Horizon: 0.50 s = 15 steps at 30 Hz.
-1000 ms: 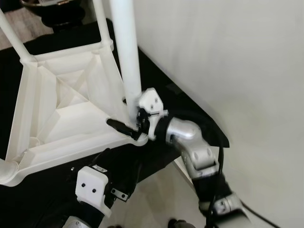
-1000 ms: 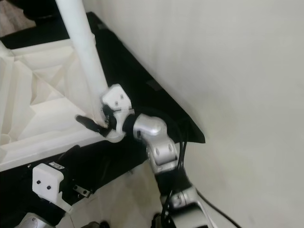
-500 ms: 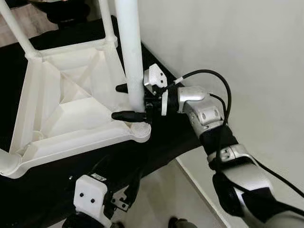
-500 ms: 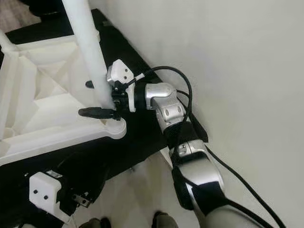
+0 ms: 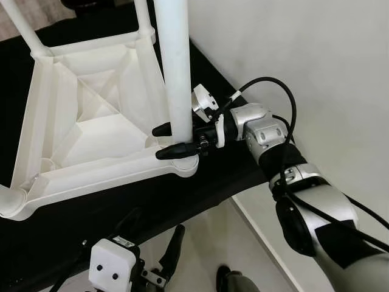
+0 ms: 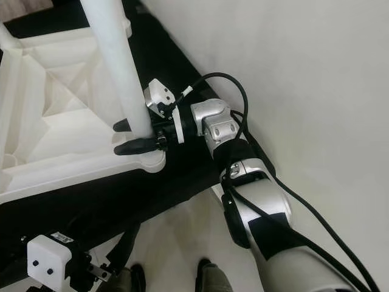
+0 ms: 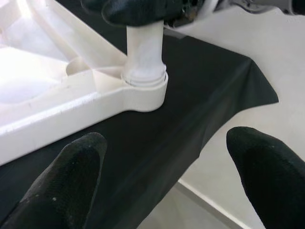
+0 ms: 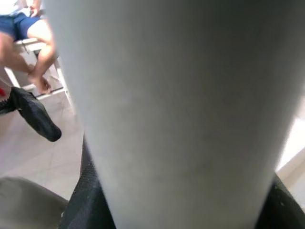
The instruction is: Building children table
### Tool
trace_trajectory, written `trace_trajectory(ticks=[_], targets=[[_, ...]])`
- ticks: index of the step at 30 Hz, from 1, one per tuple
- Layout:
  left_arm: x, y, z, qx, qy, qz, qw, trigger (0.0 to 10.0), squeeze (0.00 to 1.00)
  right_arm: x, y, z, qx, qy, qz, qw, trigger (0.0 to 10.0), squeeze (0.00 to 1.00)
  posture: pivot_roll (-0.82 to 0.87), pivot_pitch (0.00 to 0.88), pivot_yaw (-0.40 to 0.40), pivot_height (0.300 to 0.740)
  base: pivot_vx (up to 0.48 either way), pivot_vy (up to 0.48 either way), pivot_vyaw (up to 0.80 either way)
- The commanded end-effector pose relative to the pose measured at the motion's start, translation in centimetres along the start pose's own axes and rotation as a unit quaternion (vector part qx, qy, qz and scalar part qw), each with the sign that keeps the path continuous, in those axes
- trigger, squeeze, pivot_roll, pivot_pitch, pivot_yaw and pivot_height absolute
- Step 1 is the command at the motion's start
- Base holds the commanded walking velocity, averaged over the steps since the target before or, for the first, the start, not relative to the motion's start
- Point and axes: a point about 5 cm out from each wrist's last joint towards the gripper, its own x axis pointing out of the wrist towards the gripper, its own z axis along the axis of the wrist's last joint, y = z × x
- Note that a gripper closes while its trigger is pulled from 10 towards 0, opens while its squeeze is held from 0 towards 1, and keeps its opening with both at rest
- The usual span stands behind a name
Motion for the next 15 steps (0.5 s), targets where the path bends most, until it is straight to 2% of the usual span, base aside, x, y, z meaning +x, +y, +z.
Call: trace_trajectory(ticks=[1, 9, 11, 13, 14, 15], targets=[[-0.3, -0.1, -0.2, 0.000, 0.017, -0.003, 1.000, 10.0, 0.00, 0.3, 0.1, -0.2, 0.012, -0.002, 0.010, 1.000, 0.0, 0.00, 0.21, 0.340, 0.004, 0.740, 0.000, 0.000, 0.00], [-0.2, -0.1, -0.3, -0.001, 0.017, -0.002, 1.000, 10.0, 0.00, -1.0, -0.4, -0.2, -0.004, -0.005, -0.036, 0.999, 0.0, 0.00, 0.19, 0.332, -0.006, 0.740, 0.000, 0.000, 0.00], [0.0, -0.1, -0.4, -0.001, 0.016, -0.001, 1.000, 10.0, 0.00, -1.8, -0.5, -1.1, -0.009, 0.020, -0.097, 0.995, 0.0, 0.00, 0.17, 0.324, -0.022, 0.740, 0.000, 0.000, 0.00], [0.1, 0.0, -0.5, -0.001, 0.015, -0.001, 1.000, 10.0, 0.00, -1.6, -0.5, -3.1, 0.016, 0.055, -0.213, 0.975, 0.0, 0.00, 0.16, 0.319, -0.028, 0.740, 0.000, 0.000, 0.00], [0.1, 0.0, -0.5, -0.001, 0.015, -0.001, 1.000, 10.0, 0.00, -1.6, -0.5, -3.1, 0.016, 0.055, -0.213, 0.975, 0.0, 0.00, 0.16, 0.319, -0.028, 0.740, 0.000, 0.000, 0.00], [0.1, 0.0, -0.5, 0.000, 0.014, 0.000, 1.000, 10.0, 0.00, -0.9, -0.7, -4.7, 0.064, 0.069, -0.343, 0.935, 0.0, 0.00, 0.15, 0.316, -0.026, 0.740, 0.000, 0.000, 0.00]])
